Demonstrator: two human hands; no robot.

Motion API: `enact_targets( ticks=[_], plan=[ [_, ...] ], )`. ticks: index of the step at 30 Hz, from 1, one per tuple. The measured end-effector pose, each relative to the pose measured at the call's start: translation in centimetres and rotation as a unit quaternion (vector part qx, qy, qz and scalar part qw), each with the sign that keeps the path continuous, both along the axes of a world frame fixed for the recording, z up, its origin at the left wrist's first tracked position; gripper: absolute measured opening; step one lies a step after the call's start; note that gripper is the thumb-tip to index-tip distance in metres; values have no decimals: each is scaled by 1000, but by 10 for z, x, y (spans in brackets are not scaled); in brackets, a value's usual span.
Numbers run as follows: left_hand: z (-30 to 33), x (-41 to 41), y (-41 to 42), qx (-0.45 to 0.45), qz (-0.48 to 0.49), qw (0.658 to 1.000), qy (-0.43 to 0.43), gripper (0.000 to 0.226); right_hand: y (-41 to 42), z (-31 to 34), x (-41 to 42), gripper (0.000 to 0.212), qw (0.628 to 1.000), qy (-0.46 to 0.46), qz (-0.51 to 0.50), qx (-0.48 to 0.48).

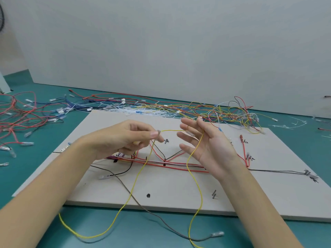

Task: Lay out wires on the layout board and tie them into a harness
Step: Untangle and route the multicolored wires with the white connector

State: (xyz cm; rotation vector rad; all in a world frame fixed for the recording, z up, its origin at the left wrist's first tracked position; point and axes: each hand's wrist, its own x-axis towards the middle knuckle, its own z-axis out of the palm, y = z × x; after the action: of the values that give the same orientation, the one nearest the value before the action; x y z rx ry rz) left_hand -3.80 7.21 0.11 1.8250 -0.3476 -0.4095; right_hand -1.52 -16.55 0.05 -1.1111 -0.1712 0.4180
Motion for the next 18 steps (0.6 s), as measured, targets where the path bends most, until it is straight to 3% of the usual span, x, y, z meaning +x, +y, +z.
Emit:
enact_targets(
  ticks=[2, 5, 9, 13, 18],
  plan=[
    [1, 0, 1, -21, -19, 1000, -2, 53, -2, -1, 2, 35, 999, 0, -23, -26],
    [5, -5, 10, -25, -125, 992, 18, 61, -5, -1, 4, 27, 999, 32, -25, 0],
    [6, -10, 18, 27, -195, 980, 40, 48, -6, 1, 5, 22, 995, 72, 16, 61],
    [7, -10, 14, -4, -145, 988, 46, 45, -9, 3, 6, 25, 987, 95, 50, 119],
    [8, -5, 7, -59, 15, 998, 26, 43, -13, 6, 5, 46, 982, 99, 83, 137]
  ],
)
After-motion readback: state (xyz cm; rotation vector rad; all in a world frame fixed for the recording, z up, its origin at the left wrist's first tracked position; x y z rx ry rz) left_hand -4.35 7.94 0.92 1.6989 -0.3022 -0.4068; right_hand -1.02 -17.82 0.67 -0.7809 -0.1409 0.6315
